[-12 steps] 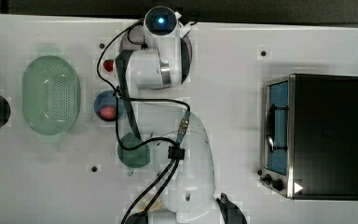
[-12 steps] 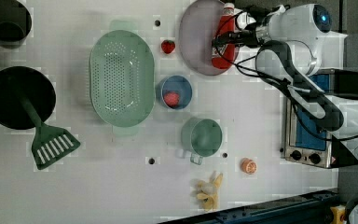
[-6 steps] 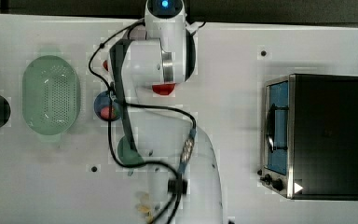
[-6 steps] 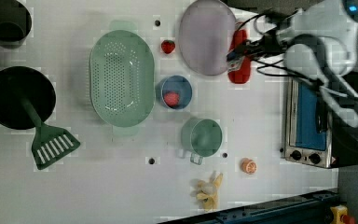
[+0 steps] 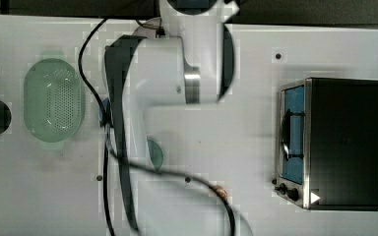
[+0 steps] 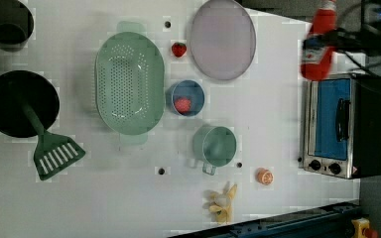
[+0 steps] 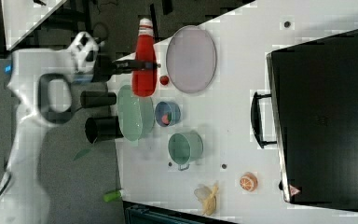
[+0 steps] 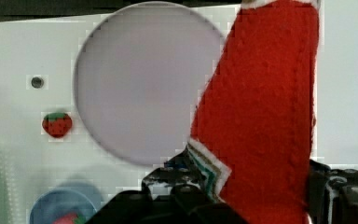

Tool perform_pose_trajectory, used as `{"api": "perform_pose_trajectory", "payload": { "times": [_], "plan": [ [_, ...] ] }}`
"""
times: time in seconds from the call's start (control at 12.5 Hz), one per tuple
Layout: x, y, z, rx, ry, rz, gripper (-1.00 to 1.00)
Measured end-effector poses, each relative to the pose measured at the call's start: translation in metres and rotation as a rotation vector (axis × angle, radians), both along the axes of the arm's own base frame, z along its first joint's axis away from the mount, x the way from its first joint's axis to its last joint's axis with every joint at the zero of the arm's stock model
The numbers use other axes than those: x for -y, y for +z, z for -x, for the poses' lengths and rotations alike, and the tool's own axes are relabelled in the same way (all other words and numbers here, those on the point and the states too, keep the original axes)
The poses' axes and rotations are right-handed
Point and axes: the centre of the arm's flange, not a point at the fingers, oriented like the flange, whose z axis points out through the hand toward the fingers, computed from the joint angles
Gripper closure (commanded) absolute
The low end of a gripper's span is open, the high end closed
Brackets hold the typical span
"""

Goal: Pick ketchup from plate and place it on table.

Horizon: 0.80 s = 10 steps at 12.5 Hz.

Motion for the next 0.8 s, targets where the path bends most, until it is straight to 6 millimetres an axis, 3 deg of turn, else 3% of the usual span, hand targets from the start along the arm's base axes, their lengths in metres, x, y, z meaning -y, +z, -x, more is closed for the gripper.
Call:
{"api": "perform_pose_trajectory", "payload": {
  "times": [0.16,0.32,0.48,0.8],
  "plan": [
    [0.023,0.030,0.030,0.020,-0.039,0.019,-0.15],
    [0.042,0.028,0.058,-0.016,-0.069,0.036,-0.15],
    [0.055,-0.016,0.085,-0.097,-0.093,0.035,-0.15],
    [0.063,-0.145,0.133,-0.190,-0.110,0.023,-0.15]
  ]
}}
